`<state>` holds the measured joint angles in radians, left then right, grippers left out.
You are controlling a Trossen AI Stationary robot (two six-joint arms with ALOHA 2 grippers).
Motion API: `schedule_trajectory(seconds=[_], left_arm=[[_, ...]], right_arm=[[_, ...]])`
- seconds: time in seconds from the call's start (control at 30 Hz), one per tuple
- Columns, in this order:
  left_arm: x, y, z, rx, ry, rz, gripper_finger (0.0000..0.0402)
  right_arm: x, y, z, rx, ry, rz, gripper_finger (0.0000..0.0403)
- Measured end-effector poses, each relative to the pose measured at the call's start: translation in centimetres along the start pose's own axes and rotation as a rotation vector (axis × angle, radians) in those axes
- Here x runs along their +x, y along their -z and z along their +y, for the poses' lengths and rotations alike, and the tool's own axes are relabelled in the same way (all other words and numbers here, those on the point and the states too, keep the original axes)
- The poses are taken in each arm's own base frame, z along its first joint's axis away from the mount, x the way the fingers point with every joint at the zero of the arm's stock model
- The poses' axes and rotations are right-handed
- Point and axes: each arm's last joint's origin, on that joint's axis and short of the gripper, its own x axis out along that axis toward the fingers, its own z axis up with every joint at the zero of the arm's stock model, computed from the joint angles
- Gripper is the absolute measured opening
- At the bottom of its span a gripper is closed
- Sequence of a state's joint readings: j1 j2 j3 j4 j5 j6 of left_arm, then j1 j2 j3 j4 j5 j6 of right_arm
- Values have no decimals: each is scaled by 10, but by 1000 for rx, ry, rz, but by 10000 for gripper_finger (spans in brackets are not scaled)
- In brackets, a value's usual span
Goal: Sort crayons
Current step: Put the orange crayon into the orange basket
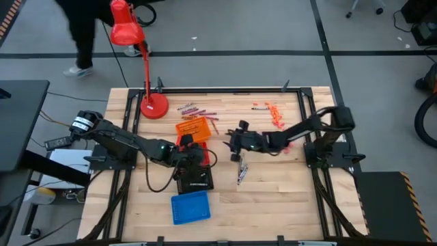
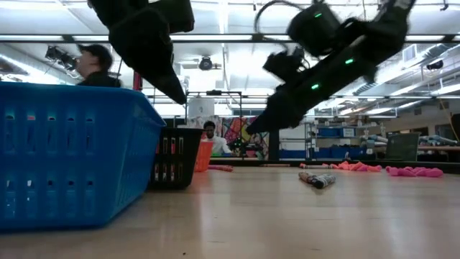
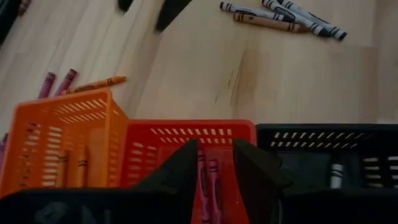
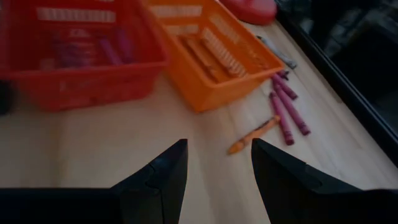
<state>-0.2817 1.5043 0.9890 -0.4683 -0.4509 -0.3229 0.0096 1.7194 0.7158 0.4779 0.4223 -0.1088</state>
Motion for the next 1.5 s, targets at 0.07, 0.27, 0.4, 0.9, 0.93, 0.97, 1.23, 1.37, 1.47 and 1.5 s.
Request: schedule_trajectory(seconds=[0.07,0.27,0.4,0.9,0.93,0.97,1.23,1.37,1.47,1.5], left_arm=[[-1,1,-2,21,-12,-6,114],[-21,5,-7,104,-142,-71,114],[-36,6,-9,114,-168,-119,114],[-48,12,-14,103,-144,-122,114],[-48,12,-14,104,-144,-121,114],[-48,12,-14,104,-144,-121,114],[-48,12,-14,105,-145,-119,114],[-48,12,-15,108,-142,-119,114],[-48,12,-15,99,-142,-120,114],[-48,12,-15,99,-144,-121,114]], right_arm=[[14,-1,-6,14,24,17,181],[48,-3,-19,88,56,40,182],[64,-6,-23,137,56,44,181],[101,6,-29,246,36,265,179],[101,6,-30,254,27,270,176],[101,6,-31,257,20,276,172],[99,9,-31,236,-30,321,92],[97,9,-31,195,-39,337,50],[91,7,-33,165,-47,368,32],[88,6,-34,157,-49,377,29]])
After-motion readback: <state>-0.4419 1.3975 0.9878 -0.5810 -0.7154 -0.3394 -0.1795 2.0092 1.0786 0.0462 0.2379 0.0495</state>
